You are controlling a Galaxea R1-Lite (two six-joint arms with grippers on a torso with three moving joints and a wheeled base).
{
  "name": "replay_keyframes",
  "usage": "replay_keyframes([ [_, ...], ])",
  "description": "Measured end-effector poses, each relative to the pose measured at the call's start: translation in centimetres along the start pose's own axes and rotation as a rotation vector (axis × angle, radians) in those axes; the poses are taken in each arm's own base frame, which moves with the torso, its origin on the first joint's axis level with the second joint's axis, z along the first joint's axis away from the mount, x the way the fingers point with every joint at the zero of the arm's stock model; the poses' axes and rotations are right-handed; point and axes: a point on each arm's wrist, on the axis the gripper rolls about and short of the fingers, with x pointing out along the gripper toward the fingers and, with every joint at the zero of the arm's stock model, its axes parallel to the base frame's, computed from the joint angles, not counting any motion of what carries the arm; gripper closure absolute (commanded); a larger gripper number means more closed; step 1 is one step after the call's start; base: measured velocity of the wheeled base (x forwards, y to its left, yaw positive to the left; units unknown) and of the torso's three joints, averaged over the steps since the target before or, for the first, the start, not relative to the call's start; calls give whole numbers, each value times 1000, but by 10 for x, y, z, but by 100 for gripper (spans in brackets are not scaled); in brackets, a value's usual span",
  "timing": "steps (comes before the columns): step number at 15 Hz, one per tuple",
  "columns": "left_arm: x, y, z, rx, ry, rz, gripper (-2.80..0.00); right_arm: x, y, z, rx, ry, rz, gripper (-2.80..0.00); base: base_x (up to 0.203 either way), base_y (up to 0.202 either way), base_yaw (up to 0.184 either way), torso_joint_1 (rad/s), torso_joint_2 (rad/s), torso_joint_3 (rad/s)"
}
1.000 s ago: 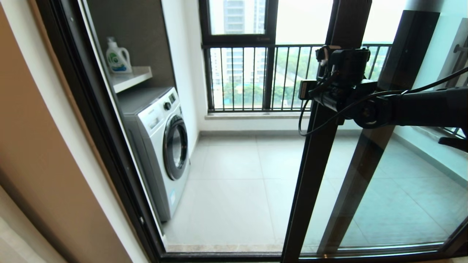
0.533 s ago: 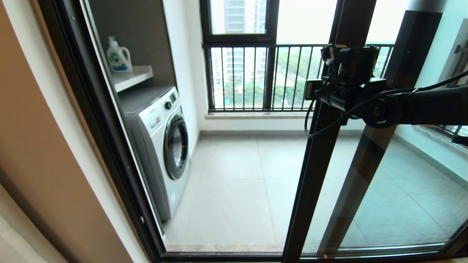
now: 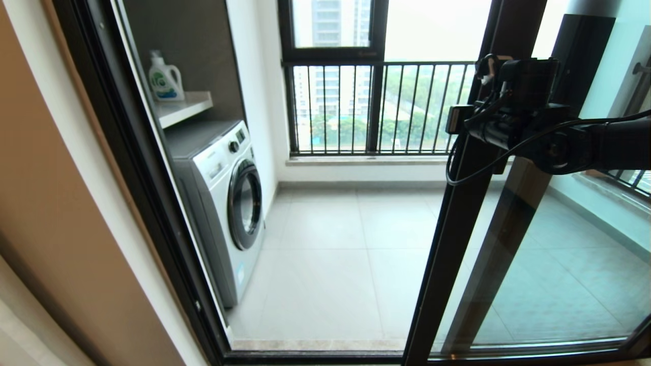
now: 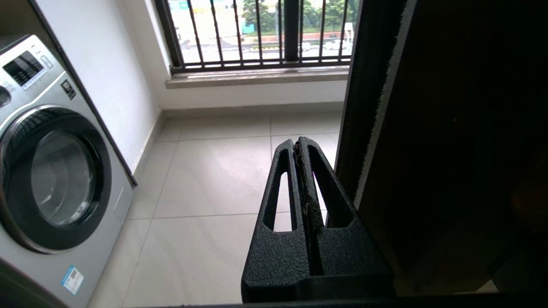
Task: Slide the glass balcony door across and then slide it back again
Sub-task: Open the slid door
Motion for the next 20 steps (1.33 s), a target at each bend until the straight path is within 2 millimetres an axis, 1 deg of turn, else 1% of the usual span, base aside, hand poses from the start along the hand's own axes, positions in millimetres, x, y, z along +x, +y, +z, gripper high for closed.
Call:
replay_keyframes([
  [8,0,0,0,0,0,-1,0,0,-34,-6,1,5,-40,0,0,0,0,0,0,0],
  [14,0,0,0,0,0,0,0,1,-41,-5,0,2,-43,0,0,0,0,0,0,0],
  [20,0,0,0,0,0,0,0,4,-63,-4,-1,-2,-47,0,0,0,0,0,0,0],
])
